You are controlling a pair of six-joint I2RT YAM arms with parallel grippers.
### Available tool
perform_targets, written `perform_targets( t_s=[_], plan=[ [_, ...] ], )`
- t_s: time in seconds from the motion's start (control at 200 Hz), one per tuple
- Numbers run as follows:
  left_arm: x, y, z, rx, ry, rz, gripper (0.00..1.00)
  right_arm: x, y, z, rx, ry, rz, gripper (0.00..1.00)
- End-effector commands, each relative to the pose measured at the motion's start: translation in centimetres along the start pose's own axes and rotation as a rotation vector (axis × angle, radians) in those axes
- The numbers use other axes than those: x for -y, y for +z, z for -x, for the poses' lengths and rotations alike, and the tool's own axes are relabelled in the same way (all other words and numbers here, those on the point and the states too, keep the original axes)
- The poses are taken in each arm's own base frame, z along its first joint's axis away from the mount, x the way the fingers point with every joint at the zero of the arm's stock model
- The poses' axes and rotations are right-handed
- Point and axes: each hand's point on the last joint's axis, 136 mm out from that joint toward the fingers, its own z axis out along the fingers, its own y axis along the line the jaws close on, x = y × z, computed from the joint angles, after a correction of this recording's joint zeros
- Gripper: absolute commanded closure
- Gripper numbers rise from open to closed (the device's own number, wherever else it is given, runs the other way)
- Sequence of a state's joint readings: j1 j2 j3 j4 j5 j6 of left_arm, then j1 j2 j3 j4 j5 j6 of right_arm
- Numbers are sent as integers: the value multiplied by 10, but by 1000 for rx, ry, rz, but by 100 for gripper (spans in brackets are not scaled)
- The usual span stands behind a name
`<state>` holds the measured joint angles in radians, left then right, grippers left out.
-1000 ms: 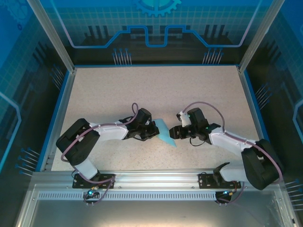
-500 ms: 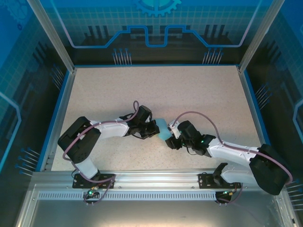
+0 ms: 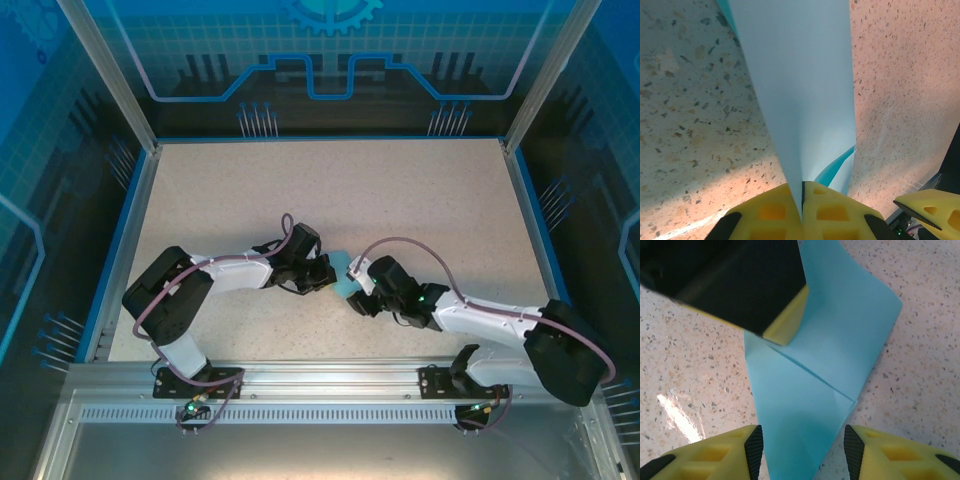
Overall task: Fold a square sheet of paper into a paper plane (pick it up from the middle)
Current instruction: Fold the wing for the fifth time at the center of the table.
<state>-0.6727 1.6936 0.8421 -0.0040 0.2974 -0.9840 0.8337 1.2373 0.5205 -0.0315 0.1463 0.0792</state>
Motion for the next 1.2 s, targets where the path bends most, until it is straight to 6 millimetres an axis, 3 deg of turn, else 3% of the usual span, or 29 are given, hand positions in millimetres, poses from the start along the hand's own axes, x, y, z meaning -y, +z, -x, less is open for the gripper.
perform_targets(
  t_s=[0.0,0.185,0.44,0.695,0.96,1.075,1.195],
  plan=[
    [1,-2,-2,-28,18,6,99,-10,-1,10,-25,-4,38,49],
    [2,-4,-2,-27,19,4,97,-3,6,7,-55,15,9,48],
    [3,-2,-1,-28,14,2,96,-26,18,2,-27,-122,81,51],
    [2,-1,-1,-33,10,8,96,-29,27,-4,-23,-289,-15,51],
    [3,-1,-2,-36,11,3,96,-23,32,-2,0,-326,-125,54],
    [4,-1,-2,-36,7,1,96,-32,26,3,29,-365,-125,54],
    [5,-2,-1,-36,9,-3,96,-30,31,-1,14,-377,-148,53]
  ],
)
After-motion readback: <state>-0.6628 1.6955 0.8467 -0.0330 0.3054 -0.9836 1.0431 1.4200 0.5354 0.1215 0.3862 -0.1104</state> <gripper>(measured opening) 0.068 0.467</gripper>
